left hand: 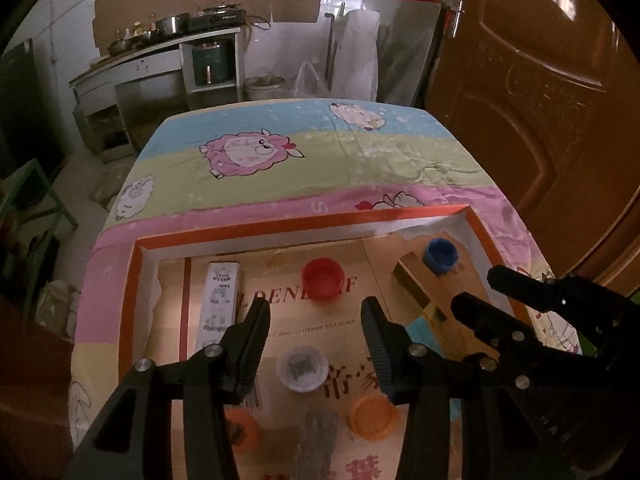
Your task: Organize rigid objects
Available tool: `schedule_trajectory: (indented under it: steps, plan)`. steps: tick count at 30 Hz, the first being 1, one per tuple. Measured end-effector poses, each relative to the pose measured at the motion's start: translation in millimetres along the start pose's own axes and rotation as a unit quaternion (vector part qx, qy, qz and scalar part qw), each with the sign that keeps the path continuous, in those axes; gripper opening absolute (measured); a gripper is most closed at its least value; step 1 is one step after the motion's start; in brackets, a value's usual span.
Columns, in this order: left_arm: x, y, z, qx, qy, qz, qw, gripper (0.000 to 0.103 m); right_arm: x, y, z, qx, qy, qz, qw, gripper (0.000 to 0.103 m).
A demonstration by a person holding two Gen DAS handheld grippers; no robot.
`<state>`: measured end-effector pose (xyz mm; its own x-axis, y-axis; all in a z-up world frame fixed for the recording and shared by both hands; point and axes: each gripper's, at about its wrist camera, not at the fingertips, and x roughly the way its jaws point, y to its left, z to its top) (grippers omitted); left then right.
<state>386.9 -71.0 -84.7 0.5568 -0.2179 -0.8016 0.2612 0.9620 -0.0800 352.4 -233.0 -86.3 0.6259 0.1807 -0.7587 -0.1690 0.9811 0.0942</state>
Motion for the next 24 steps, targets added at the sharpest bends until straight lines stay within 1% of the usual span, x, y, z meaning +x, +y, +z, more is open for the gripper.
schedule_trajectory:
  steps: [5,9,13,20,24]
  plan:
    - [-11,0,-10,0.000,-0.010,0.008,0.9999,0.047,-9,9,-9,0.003,-0.004,-0.004,1.000,0.043]
    - [-21,5,-19,-0.010,-0.019,0.015,0.9997,0.047,-20,17,-16,0.007,-0.012,-0.014,1.000,0.043]
    - [-33,6,-30,-0.015,-0.027,0.022,0.9993,0.047,-30,24,-24,0.012,-0.019,-0.015,1.000,0.043]
    - [-45,5,-41,-0.016,-0.033,0.024,0.9990,0.047,-41,36,-35,0.015,-0.023,-0.019,0.999,0.043]
    - [-56,5,-48,-0.018,-0.043,0.027,0.9985,0.047,-48,40,-40,0.018,-0.028,-0.024,0.999,0.043]
